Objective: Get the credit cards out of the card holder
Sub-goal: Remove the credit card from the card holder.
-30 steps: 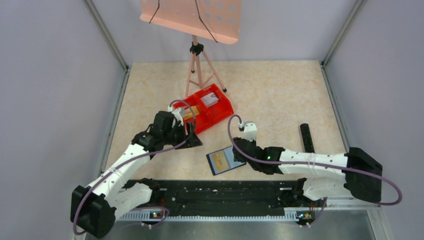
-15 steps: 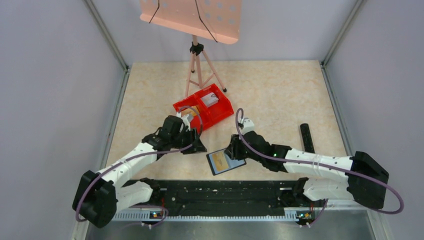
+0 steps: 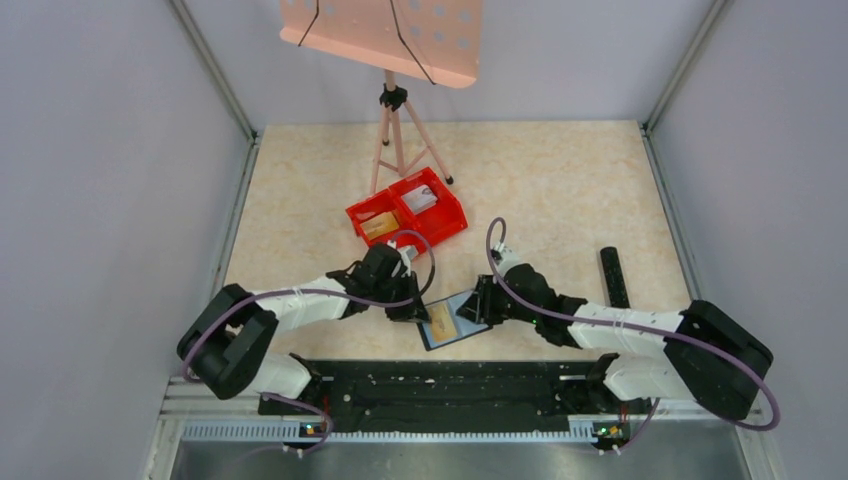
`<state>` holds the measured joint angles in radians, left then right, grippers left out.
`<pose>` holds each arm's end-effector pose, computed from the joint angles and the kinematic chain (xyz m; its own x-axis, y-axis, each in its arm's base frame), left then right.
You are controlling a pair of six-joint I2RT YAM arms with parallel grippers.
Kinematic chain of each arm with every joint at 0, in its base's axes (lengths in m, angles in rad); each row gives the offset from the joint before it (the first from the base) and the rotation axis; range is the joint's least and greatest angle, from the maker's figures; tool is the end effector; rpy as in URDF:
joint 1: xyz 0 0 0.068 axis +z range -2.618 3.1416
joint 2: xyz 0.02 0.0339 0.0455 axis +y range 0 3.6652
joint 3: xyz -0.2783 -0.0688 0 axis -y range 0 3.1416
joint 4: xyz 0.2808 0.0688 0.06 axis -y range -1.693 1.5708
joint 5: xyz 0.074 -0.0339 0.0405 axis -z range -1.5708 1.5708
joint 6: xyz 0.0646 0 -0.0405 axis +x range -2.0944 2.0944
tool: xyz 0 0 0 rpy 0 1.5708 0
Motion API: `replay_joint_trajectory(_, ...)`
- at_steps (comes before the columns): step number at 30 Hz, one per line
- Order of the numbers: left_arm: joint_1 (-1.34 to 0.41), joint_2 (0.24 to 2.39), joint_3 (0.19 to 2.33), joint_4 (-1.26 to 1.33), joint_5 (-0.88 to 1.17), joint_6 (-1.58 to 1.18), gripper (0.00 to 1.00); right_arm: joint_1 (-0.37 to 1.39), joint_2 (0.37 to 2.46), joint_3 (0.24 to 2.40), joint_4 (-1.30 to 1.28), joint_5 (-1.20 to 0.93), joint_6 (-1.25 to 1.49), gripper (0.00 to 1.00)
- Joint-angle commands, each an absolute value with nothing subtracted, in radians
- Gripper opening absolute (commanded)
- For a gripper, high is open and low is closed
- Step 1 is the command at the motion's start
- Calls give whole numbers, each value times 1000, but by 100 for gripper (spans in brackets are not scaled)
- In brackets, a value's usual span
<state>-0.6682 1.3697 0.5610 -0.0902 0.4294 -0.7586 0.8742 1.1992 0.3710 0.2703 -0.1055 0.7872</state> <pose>0.2065 -0.1973 0.1206 -0.9733 -0.0285 -0.2276 0.1339 0.7350 -0.6647 0.1682 0.2117 0.1333 -0.8207 0.1168 -0.5593 -0.3382 0.6896 0.6403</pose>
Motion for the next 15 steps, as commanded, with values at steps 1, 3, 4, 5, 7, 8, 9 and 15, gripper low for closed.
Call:
replay_joint_trajectory(1, -687, 1414, 572, -9, 416, -765, 7, 848, 1248, 350, 425, -195, 808, 32)
replay_joint_trajectory(3, -691, 1427, 571, -9, 412, -764, 5, 843, 1271, 350, 446, -212, 807, 32)
replay_joint_trajectory(4, -693, 1431, 570, -9, 411, -764, 3, 842, 1283, 350, 455, -222, 806, 32)
replay_joint_trajectory(5, -694, 1432, 569, -8, 409, -764, 2, 840, 1294, 350, 464, -229, 807, 32)
replay_joint_trajectory(7, -699, 1433, 565, -9, 401, -764, 1, 837, 1313, 347, 479, -235, 808, 31)
replay_joint_trajectory(8, -701, 1433, 564, -9, 397, -765, 1, 837, 1320, 344, 488, -239, 809, 31)
replay_joint_trajectory(9, -702, 1434, 563, -13, 395, -765, 1, 835, 1324, 341, 497, -242, 812, 31)
replay_joint_trajectory(15, -712, 1433, 564, -40, 381, -766, 0, 828, 1342, 331, 518, -236, 814, 30)
